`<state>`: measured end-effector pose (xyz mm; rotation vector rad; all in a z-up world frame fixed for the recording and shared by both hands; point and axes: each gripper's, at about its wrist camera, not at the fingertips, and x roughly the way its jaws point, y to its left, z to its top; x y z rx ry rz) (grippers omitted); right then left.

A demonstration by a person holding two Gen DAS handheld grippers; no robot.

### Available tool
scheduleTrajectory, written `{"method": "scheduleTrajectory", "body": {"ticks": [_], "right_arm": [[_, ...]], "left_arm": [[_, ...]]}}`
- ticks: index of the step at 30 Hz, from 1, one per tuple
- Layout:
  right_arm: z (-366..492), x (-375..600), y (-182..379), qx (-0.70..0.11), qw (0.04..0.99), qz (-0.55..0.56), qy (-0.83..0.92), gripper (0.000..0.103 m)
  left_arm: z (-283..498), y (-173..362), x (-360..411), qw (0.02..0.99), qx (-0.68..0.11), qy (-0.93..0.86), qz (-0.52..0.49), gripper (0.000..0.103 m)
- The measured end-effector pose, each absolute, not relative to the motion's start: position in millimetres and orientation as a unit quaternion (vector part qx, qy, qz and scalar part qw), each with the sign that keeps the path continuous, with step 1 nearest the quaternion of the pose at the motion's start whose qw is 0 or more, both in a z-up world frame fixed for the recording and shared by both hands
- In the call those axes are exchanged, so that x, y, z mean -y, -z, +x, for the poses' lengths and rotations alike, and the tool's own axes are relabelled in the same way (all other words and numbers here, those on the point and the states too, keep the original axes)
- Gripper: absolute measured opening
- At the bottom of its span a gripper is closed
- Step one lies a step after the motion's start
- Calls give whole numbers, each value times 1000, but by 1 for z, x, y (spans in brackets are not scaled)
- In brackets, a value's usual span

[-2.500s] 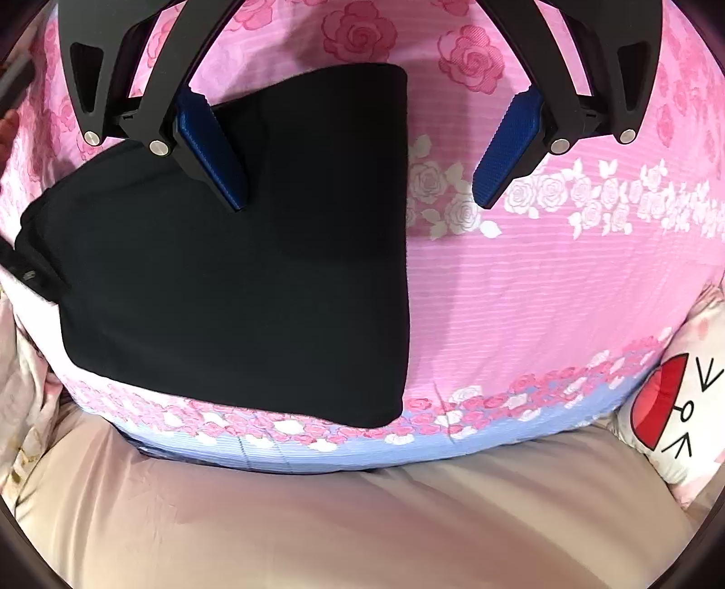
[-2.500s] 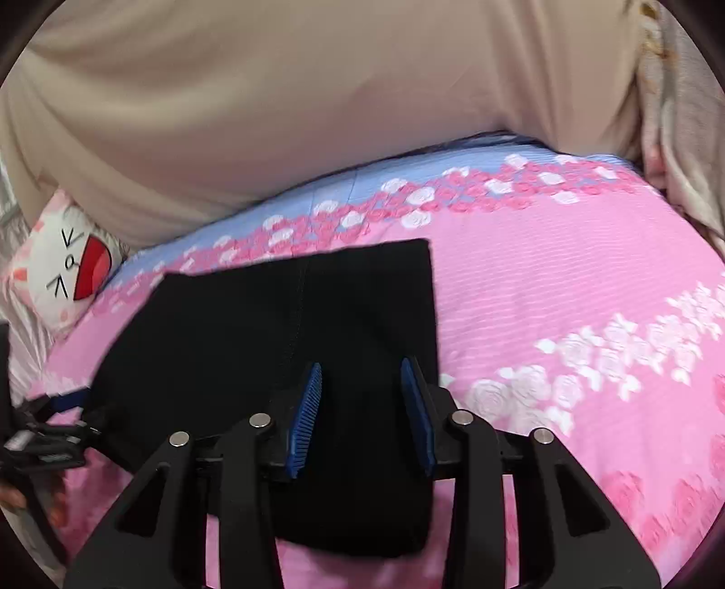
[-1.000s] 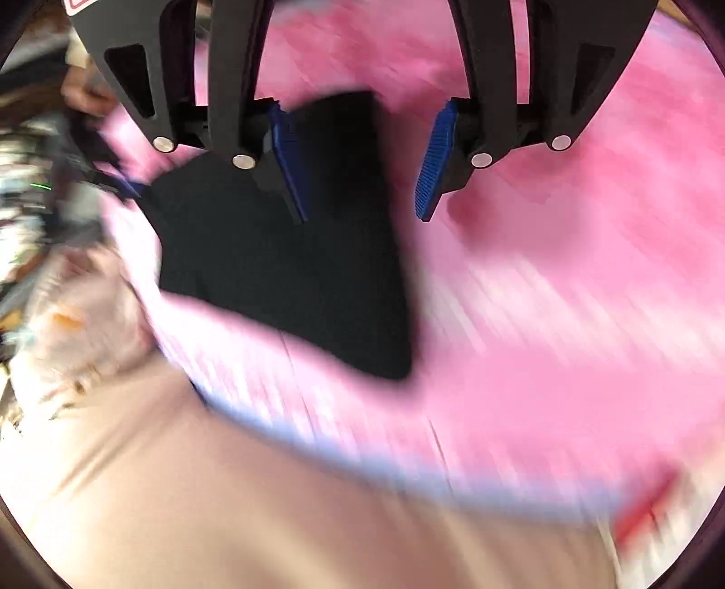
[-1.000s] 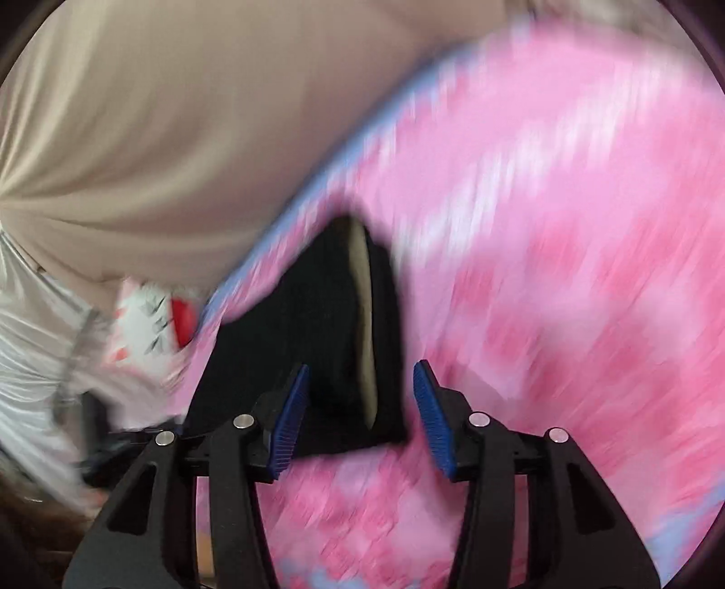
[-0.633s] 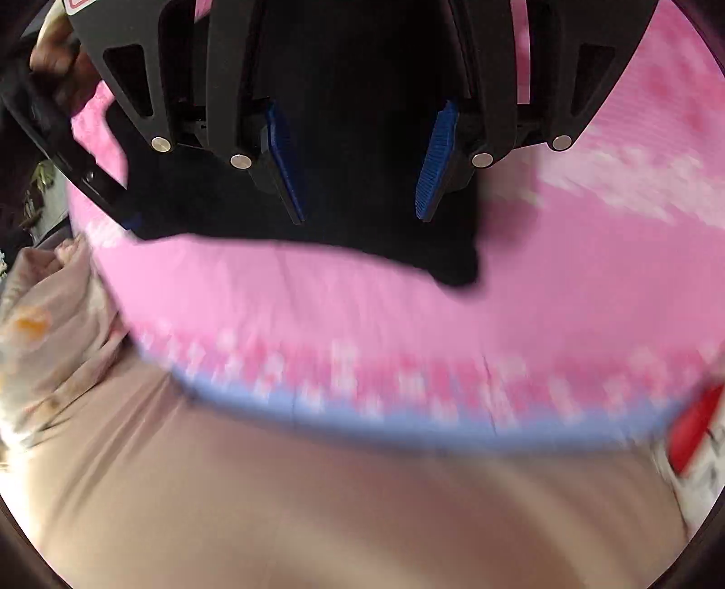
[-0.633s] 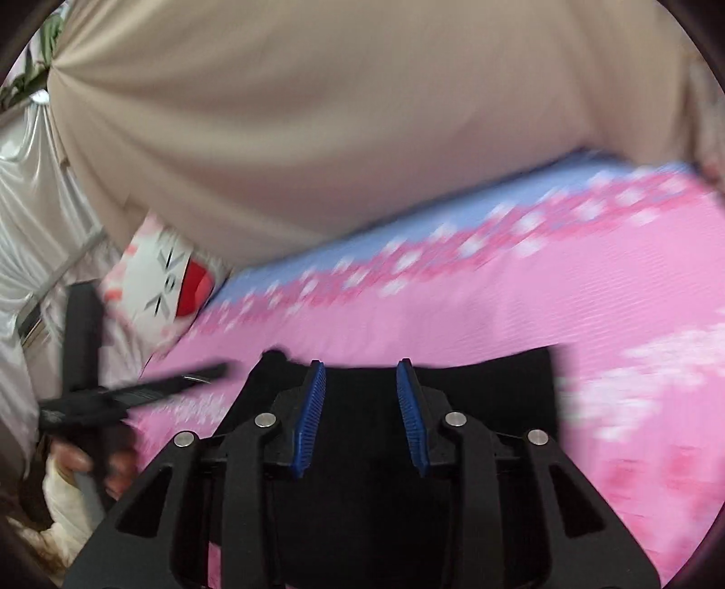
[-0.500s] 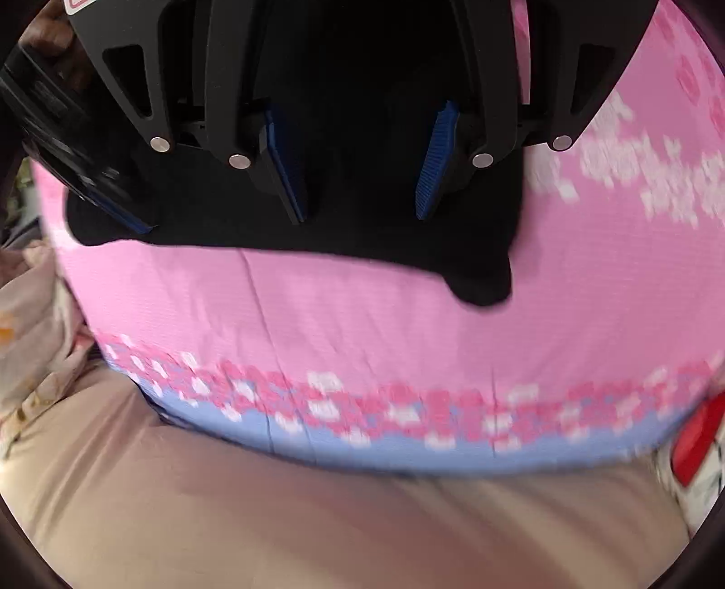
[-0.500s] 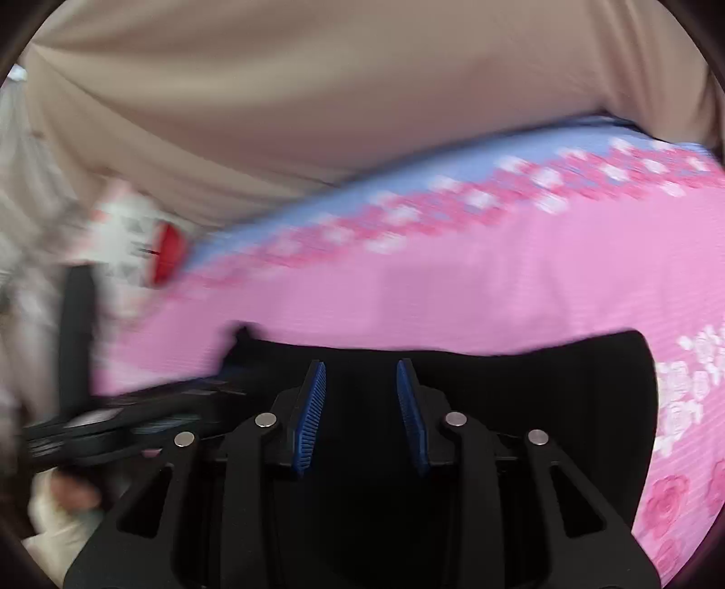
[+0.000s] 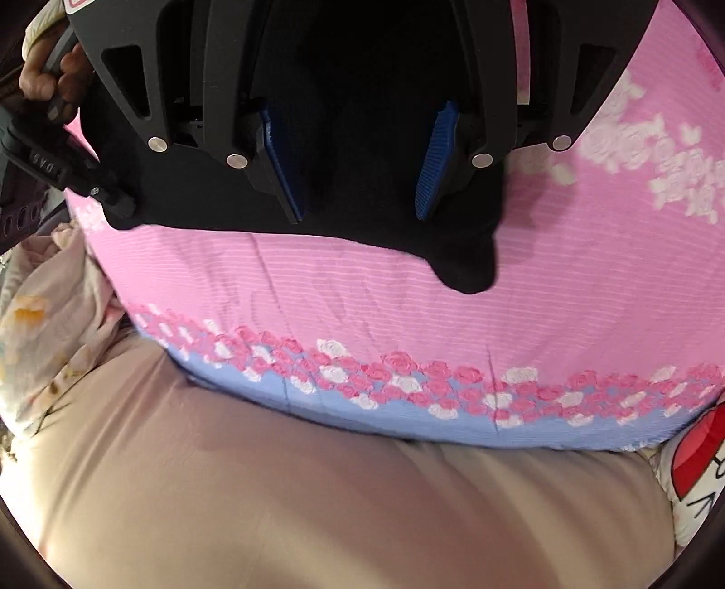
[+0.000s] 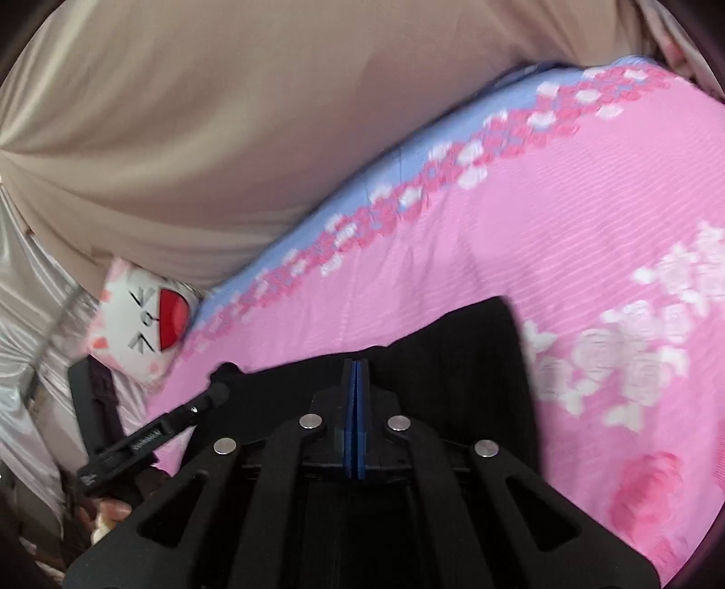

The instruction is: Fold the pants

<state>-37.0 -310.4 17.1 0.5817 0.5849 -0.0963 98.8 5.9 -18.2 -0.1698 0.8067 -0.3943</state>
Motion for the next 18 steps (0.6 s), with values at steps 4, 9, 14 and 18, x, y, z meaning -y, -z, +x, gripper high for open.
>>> {"method": "scheduleTrajectory", "body": {"ticks": [4, 9, 14, 18], "right_arm": [[-95, 319, -39, -289, 921, 239, 109, 60], [-124, 324, -19, -320, 897, 299, 65, 71], [-119, 323, 12, -348, 877, 327, 41, 71], [-110, 322, 28, -349, 872, 342, 3, 70]], "left_arm": [[61, -1, -30, 913, -387, 121, -30, 87], [41, 20, -62, 861, -455, 191, -121, 87], [40, 47, -73, 830, -481, 205, -193, 87], [41, 47, -63, 813, -488, 247, -201, 87]]}}
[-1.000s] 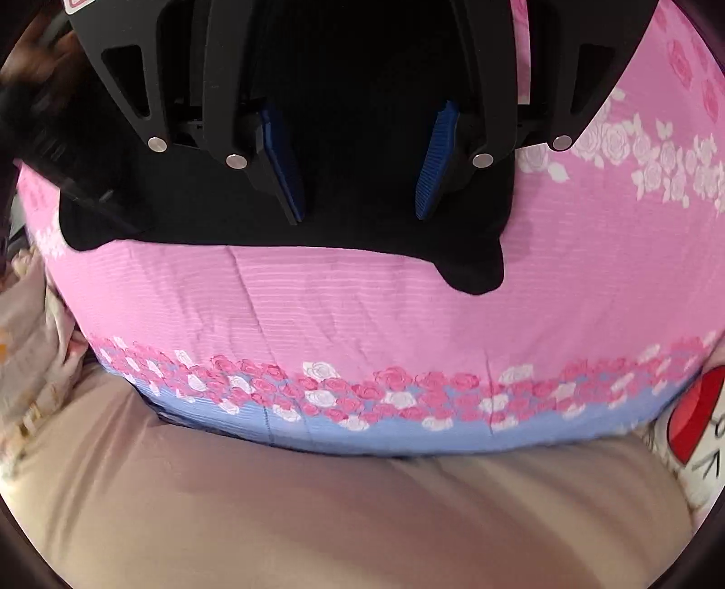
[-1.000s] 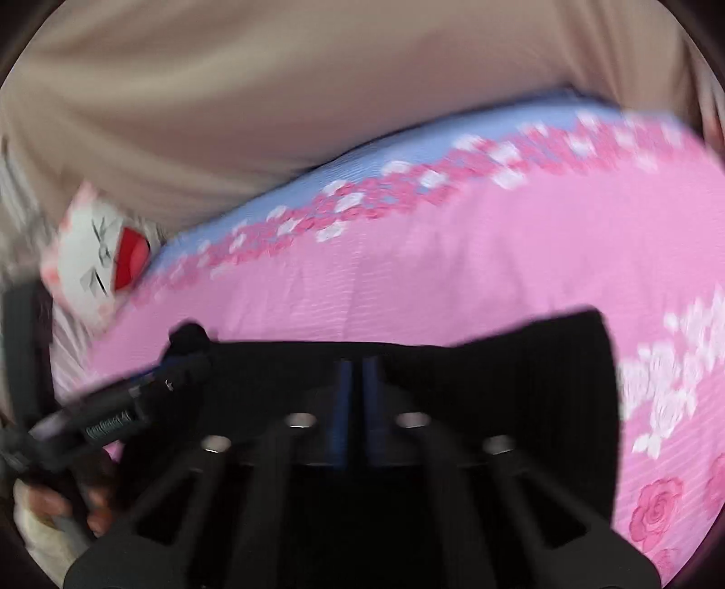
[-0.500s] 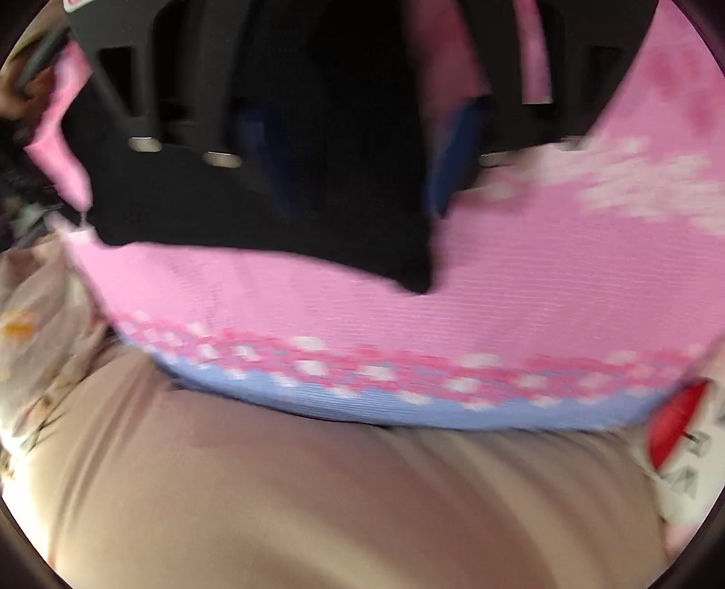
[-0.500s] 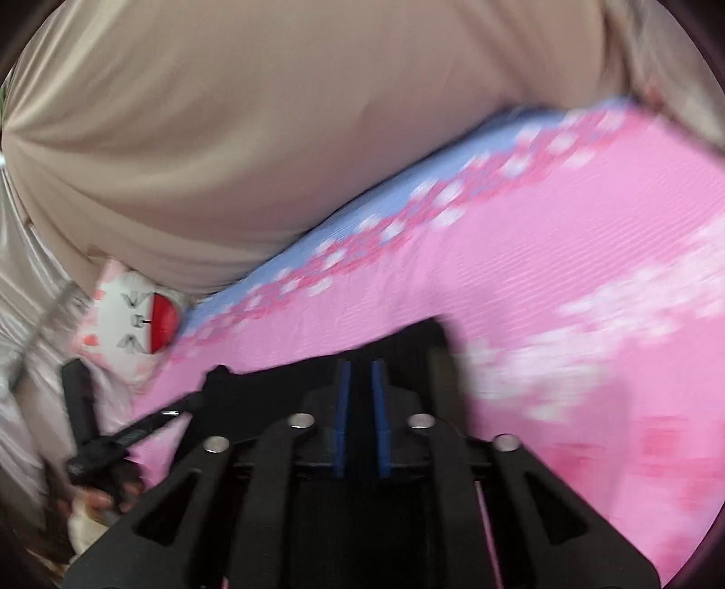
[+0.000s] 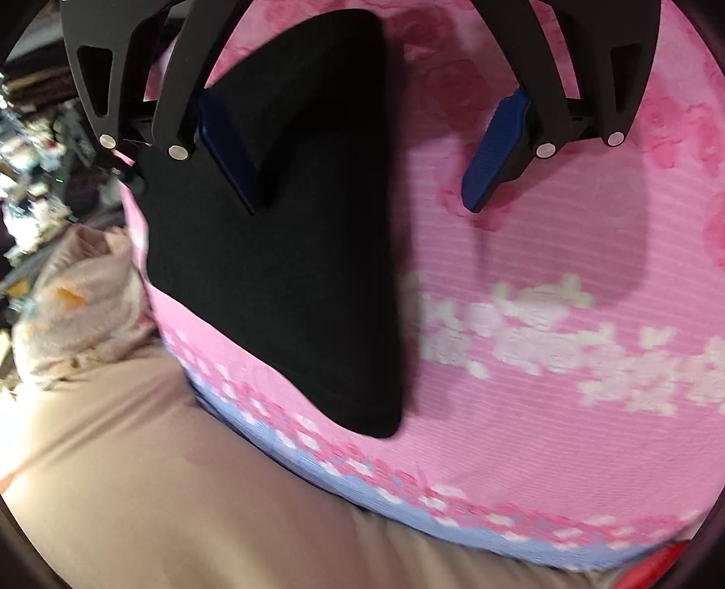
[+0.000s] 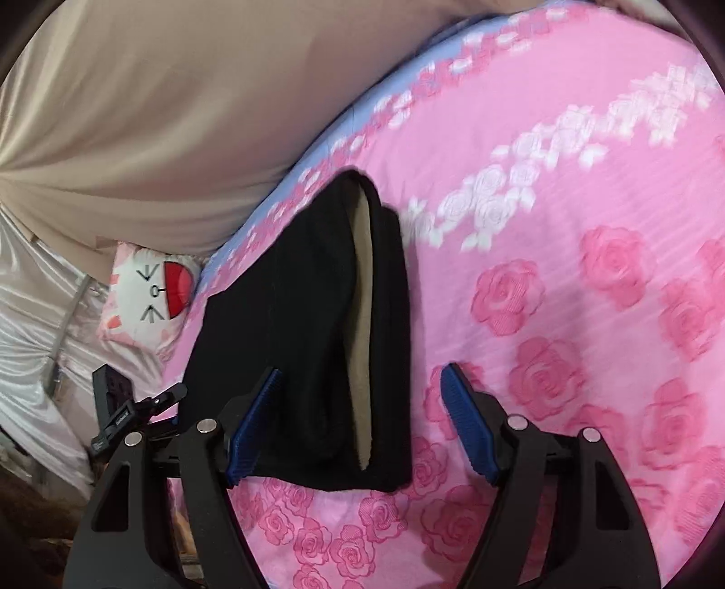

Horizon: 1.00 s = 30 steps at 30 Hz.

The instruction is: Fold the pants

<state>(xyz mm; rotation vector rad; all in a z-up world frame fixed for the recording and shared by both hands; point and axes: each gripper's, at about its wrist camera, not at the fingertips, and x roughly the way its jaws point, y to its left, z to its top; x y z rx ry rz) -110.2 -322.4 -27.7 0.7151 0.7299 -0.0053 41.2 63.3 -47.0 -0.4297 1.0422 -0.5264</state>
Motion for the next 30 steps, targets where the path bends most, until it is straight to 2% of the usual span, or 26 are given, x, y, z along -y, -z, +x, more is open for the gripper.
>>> {"method": "scheduleTrajectory", "body": {"ticks": [7, 13, 16, 17, 26, 27, 30], "right_arm": [[-96, 323, 31, -339, 865, 367, -58, 72], [-86, 334, 35, -330, 846, 404, -110, 72], [-75, 334, 35, -343, 839, 405, -118, 72], [-70, 332, 34, -354, 838, 400, -116, 72], [-50, 323, 37, -390, 827, 396, -88, 71], [-49, 323, 37, -394, 826, 395, -81, 69], [-52, 325, 43, -400, 821, 405, -59, 52]], "left_arm": [[58, 52, -39, 776, -503, 307, -223, 87], [71, 51, -25, 771, -510, 314, -216, 92], [76, 51, -17, 772, -513, 316, -205, 92], [77, 51, -15, 770, -513, 319, -204, 98], [77, 48, 4, 791, -515, 292, -154, 97], [78, 48, 7, 793, -519, 284, -146, 97], [76, 47, 13, 798, -525, 269, -124, 97]]}}
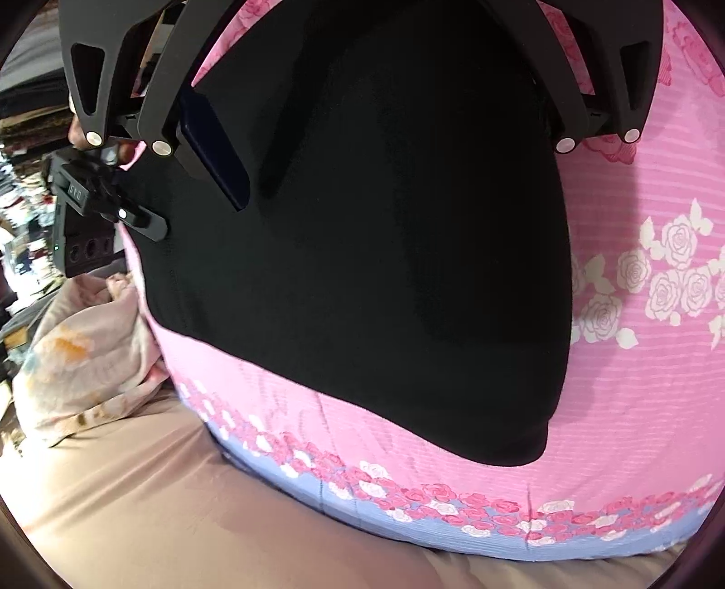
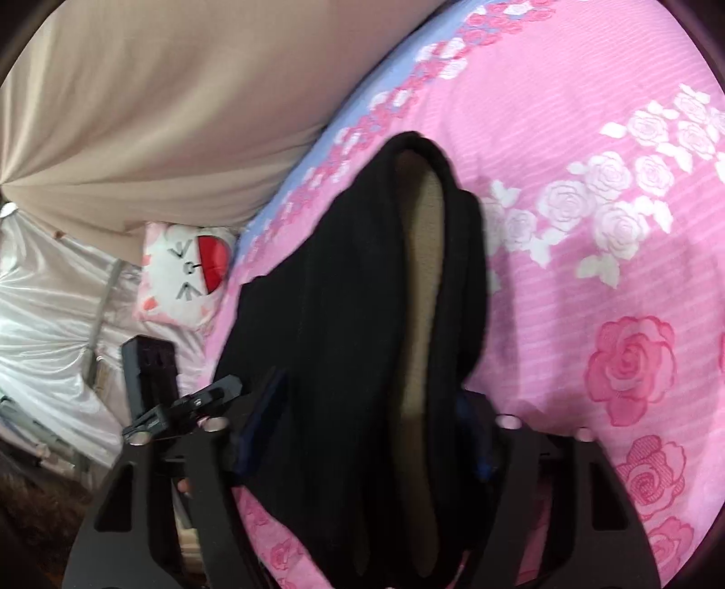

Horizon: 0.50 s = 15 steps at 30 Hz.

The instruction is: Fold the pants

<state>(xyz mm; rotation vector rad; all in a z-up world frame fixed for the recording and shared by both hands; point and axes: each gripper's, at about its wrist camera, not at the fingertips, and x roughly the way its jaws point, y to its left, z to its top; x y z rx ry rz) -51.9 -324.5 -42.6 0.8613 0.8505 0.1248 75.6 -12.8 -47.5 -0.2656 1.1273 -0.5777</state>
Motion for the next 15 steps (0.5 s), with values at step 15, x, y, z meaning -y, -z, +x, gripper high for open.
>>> {"method": "scheduleTrajectory", "body": {"ticks": [15], "right_arm": [[-85, 318, 50, -384, 811, 438, -50, 45]], "left_arm": [[54, 49, -8, 784, -544, 271, -124, 69]]}}
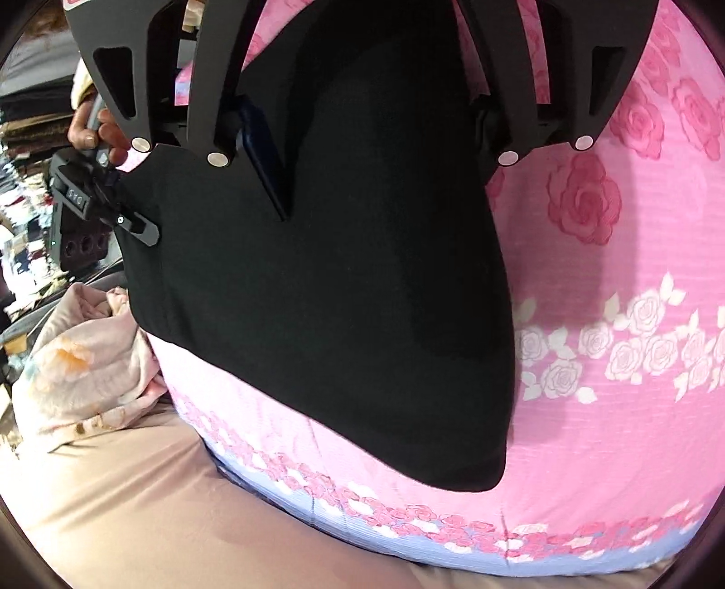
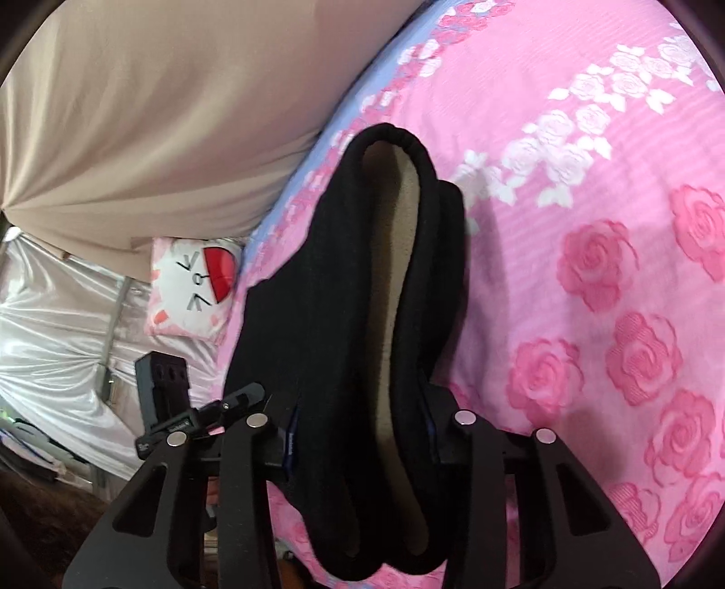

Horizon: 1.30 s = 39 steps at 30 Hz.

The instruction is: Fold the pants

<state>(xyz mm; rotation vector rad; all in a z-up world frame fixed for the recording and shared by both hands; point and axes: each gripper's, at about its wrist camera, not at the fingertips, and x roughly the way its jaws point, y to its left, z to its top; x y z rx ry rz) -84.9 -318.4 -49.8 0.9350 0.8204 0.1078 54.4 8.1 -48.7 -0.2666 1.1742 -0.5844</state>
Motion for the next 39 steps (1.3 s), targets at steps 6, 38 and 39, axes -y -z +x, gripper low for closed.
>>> {"method": "scheduleTrajectory", "body": {"ticks": [6, 38, 39], "right_arm": [[-73, 307, 49, -386, 830, 401, -34, 55], [-93, 250, -140, -175, 957, 220, -66, 36], [-89, 249, -143, -172, 958, 218, -67, 36]], "left_arm": [[56, 48, 16, 791, -537, 273, -112, 97], [1, -145, 5, 910, -278, 306, -24, 31], [4, -150, 4, 913, -272, 304, -23, 31]]}}
